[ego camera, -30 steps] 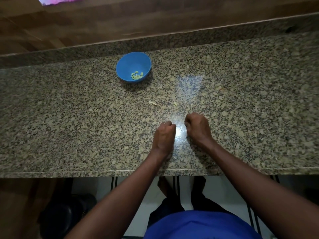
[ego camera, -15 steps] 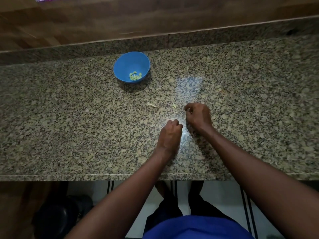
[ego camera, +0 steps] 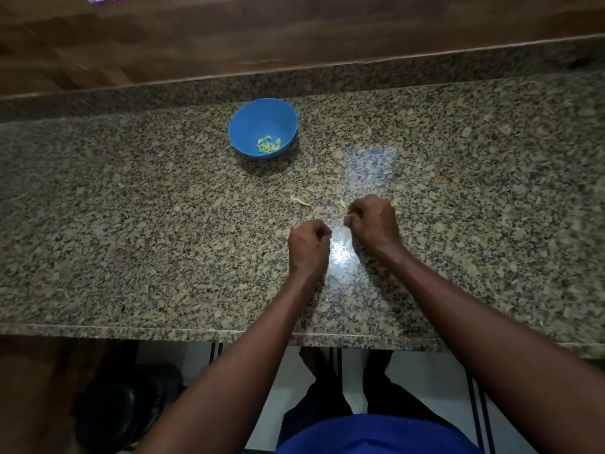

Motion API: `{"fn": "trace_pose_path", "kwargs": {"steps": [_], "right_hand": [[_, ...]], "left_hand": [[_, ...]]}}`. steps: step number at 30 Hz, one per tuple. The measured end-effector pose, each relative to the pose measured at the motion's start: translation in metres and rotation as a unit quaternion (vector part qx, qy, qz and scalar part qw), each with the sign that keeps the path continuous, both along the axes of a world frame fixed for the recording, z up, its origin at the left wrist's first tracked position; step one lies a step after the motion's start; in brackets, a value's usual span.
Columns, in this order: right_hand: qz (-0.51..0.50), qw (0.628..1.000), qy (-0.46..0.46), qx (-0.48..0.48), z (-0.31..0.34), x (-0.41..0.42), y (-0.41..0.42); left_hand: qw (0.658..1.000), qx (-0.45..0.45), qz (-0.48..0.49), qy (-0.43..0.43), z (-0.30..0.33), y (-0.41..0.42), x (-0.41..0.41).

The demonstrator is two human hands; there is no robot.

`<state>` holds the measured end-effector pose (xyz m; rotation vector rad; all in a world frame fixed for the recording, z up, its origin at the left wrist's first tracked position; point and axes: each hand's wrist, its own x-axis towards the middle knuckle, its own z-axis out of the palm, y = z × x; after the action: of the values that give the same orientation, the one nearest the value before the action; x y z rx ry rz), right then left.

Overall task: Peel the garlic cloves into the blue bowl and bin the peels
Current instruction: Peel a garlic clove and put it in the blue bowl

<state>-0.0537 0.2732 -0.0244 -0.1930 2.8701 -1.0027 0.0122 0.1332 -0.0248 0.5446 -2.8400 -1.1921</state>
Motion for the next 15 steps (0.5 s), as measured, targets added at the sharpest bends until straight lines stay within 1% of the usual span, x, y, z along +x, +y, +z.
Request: {"fn": "trace_pose_path", "kwargs": {"steps": [3, 7, 10, 13, 15], "right_hand": [[0.023, 0.999, 0.007, 0.022, -0.001, 0.004, -0.009], [0.024, 0.999, 0.014, 0.033, -0.003, 0.01, -0.014], [0.019, 0.999, -0.002, 0.046, -0.002, 0.019, -0.011], [-0.016, 0.999, -0.034, 0.03, -0.002, 0.035, 0.002], [-0.062, 0.996, -0.069, -0.01, 0.0, 0.044, 0.012]], "left_hand": [[1.0, 0.008, -0.004, 0.005, -0.004, -0.003, 0.011], [1.0, 0.009, -0.001, 0.008, -0.004, -0.007, 0.02], [1.0, 0.014, 0.0, 0.008, -0.005, -0.014, 0.025], [1.0, 0.025, 0.017, 0.007, -0.006, -0.023, 0.031], [0.998, 0.054, 0.038, -0.002, -0.005, -0.028, 0.033]]}}
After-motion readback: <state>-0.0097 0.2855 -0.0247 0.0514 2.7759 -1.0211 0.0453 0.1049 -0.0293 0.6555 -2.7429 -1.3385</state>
